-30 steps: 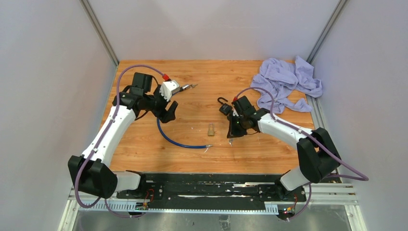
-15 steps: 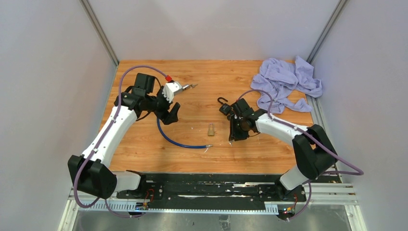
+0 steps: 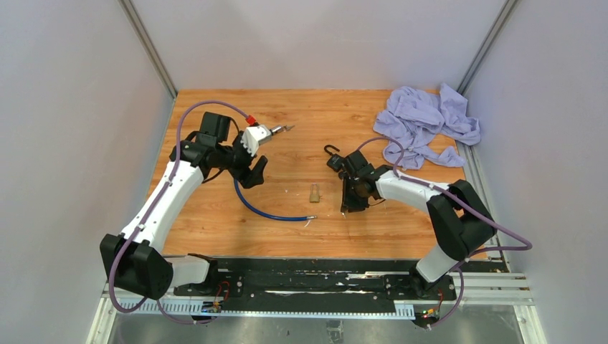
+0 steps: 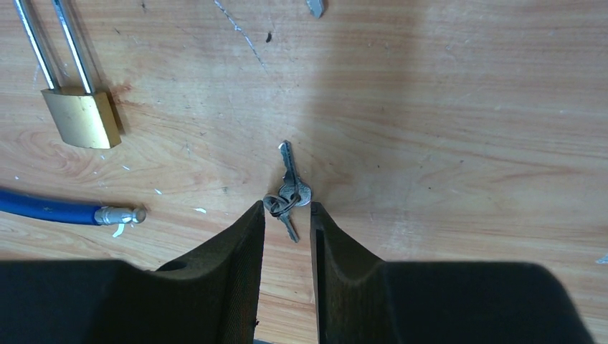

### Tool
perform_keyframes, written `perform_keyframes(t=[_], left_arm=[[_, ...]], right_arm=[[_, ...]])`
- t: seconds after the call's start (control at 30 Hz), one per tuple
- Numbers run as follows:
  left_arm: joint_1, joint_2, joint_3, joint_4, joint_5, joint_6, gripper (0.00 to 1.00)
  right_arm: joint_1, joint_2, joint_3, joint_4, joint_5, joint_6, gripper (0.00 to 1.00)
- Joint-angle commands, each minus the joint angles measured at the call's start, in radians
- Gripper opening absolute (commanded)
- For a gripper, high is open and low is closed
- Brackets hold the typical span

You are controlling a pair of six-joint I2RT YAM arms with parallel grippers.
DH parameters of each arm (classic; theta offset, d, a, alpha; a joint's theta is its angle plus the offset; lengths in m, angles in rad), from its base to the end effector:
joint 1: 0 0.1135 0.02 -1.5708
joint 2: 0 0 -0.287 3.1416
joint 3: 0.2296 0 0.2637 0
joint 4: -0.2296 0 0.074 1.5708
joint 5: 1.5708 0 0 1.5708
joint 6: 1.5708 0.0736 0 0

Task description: Unlock with the key

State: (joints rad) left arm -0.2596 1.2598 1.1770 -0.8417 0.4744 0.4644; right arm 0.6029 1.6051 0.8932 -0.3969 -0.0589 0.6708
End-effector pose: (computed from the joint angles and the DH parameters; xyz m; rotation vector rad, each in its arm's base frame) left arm 0.2591 -0.1036 0.3140 1.0364 2.1855 -0.4973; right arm 0.2687 0.1902 0.1460 0.0748 2.7683 0.4529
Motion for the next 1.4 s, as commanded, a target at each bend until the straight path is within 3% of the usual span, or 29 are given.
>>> perform_keyframes(t=[0.0, 0.4, 0.8, 1.07, 1.37], left_arm=[[-0.004, -0.022, -0.012, 0.012, 0.001, 0.017, 0.78], [-0.004, -0.036, -0.023, 0.012, 0.005, 0.029, 0.77], [-0.004, -0.041, -0.026, 0.010, 0.000, 0.037, 0.73], [-0.004, -0.038, -0.025, 0.003, -0.003, 0.042, 0.71], [-0.004, -0.039, -0.025, -0.012, 0.001, 0.052, 0.71]], right_arm=[[0.028, 0.007, -0.007, 0.008, 0.036, 0.036, 0.29], [0.040, 0.023, -0.003, -0.011, 0.092, 0.097, 0.31], [0.040, 0.034, 0.013, -0.016, 0.112, 0.138, 0.18], [0.040, 0.025, 0.006, -0.021, 0.115, 0.137, 0.01], [0.040, 0.020, 0.034, -0.022, 0.091, 0.075, 0.01]])
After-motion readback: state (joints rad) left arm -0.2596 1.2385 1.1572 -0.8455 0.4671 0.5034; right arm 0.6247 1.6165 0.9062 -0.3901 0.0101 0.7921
